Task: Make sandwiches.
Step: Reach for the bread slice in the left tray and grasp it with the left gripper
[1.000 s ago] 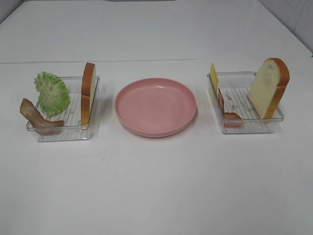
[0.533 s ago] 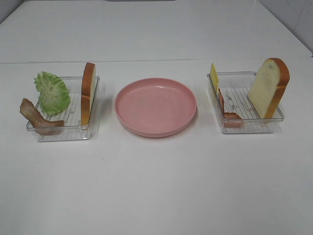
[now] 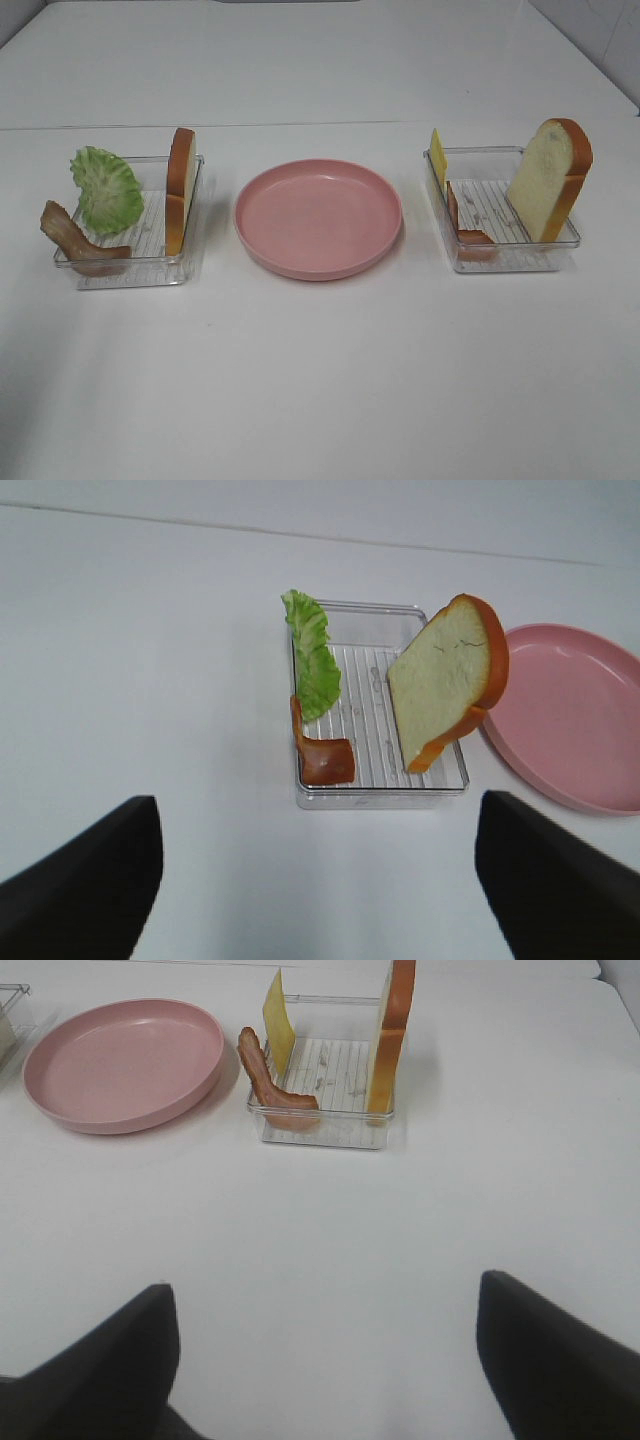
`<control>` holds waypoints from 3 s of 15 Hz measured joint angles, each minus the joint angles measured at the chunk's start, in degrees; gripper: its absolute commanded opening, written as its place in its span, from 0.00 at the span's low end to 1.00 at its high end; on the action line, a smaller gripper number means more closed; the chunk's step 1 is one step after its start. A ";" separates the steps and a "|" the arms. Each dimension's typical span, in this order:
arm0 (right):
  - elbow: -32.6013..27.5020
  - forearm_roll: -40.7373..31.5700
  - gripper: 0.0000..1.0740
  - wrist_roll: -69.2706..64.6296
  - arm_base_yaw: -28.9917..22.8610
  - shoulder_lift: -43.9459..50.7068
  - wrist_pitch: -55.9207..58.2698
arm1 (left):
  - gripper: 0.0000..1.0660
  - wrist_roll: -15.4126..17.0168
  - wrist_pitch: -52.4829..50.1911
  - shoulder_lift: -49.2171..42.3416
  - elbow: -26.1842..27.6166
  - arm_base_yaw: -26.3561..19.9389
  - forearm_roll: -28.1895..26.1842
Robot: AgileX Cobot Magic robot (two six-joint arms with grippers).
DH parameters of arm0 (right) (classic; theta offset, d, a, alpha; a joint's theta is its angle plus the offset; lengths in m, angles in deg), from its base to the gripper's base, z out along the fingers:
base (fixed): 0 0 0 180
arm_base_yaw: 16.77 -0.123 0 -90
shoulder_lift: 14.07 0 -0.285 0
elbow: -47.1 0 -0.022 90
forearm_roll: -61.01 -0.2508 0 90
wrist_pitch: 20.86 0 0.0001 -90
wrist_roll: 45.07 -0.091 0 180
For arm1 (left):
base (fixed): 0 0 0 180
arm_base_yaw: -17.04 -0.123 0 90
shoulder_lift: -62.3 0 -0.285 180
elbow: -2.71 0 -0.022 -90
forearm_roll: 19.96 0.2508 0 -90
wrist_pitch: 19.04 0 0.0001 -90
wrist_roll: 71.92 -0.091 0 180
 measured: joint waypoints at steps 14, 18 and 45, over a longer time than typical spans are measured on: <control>0.00 0.00 0.73 0.00 0.00 0.00 0.00 | 0.75 1.32 32.95 48.99 48.53 4.13 -0.17; 0.00 0.00 0.73 0.00 0.00 0.00 0.00 | 0.75 10.08 37.53 58.96 59.30 12.15 6.53; 0.00 -0.06 0.73 0.00 0.00 0.00 0.00 | 0.50 20.68 37.13 85.14 77.75 23.32 18.33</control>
